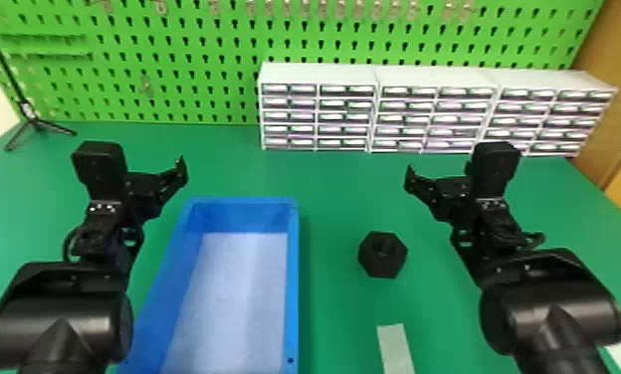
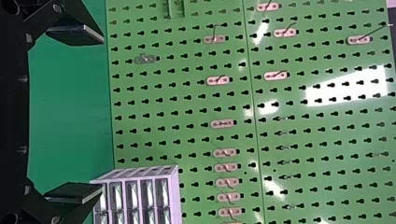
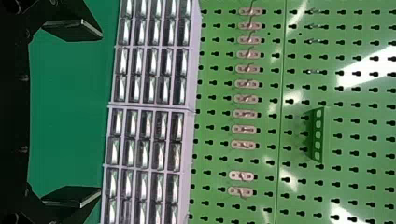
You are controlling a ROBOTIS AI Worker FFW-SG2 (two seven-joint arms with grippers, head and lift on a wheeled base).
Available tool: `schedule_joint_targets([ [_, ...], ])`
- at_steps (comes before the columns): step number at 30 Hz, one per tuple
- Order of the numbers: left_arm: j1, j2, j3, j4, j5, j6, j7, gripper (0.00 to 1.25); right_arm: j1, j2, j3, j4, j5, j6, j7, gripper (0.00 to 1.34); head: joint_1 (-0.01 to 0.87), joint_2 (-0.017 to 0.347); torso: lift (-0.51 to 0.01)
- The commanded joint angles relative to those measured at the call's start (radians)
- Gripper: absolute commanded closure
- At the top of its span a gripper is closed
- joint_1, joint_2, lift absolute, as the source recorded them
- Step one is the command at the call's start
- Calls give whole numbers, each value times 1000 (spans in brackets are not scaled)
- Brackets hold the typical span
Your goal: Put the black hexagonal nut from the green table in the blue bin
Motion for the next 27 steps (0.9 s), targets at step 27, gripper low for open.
schedule_joint_targets([
  [27,2,0,20,23,64,-42,-3,162,11,14,-30,2,23,8,11,131,683,28,-96],
])
